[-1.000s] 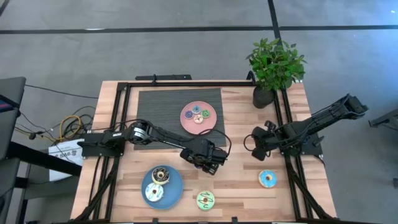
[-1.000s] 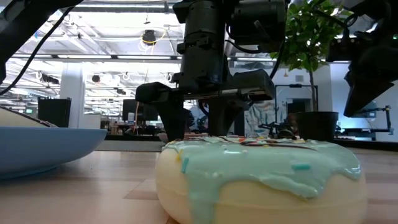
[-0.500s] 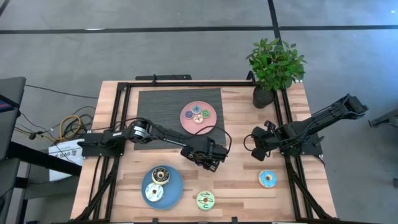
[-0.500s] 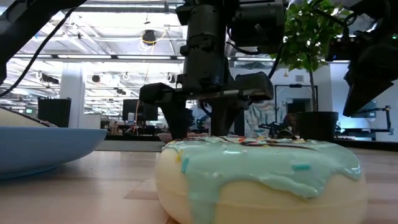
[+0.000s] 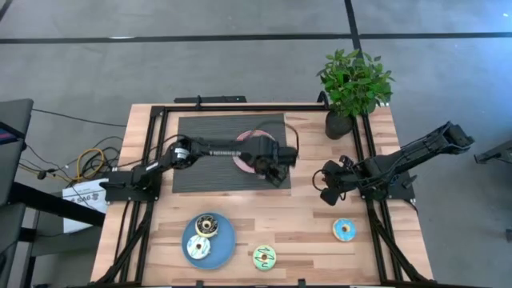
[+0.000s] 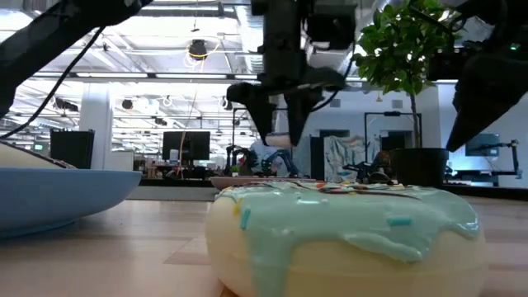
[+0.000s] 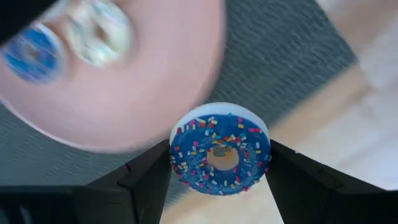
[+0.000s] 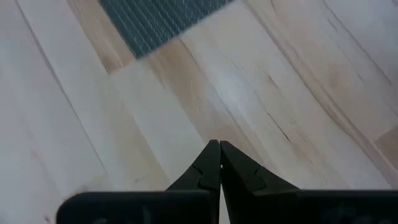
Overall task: Pick & Place donuts
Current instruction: Put the small blue donut on the pink plate
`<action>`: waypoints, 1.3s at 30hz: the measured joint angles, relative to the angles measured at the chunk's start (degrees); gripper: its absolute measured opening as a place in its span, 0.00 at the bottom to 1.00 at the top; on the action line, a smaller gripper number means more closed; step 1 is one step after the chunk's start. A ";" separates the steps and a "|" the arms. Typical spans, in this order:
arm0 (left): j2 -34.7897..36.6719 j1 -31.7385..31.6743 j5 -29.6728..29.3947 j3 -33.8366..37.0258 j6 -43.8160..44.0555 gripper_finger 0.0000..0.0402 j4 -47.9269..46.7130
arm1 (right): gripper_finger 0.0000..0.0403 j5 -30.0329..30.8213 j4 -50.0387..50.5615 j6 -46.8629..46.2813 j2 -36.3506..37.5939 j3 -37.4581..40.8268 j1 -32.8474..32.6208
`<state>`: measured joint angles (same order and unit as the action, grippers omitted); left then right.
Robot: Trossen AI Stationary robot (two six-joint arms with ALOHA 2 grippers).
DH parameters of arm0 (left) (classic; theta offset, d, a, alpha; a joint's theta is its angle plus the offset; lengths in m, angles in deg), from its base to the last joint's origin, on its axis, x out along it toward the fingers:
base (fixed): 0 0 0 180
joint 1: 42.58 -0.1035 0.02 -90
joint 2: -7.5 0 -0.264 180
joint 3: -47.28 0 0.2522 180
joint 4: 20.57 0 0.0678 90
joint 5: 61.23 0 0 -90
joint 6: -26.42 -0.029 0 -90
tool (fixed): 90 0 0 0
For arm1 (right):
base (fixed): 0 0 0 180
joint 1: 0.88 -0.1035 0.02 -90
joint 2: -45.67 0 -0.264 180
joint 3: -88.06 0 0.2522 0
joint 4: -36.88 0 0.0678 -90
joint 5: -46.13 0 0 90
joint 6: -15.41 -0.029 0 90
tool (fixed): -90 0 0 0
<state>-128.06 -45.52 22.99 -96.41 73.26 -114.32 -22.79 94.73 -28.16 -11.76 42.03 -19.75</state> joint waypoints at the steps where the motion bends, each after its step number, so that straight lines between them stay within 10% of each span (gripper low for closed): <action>1: 0.00 -1.08 -0.10 -0.13 -2.14 0.59 -0.61 | 0.00 0.00 -0.79 -0.02 0.00 0.00 0.35; 18: -0.06 -8.26 -0.69 10.08 -21.92 0.59 -2.96 | 0.00 0.00 -4.29 -4.92 0.01 0.00 5.46; 39: -0.04 -10.26 -2.96 10.98 -20.37 0.59 -2.60 | 0.00 -0.04 -4.30 -6.09 0.02 0.00 5.96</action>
<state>-128.11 -55.77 20.03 -85.44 52.89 -116.92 -22.84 90.43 -34.25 -11.74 42.03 -13.79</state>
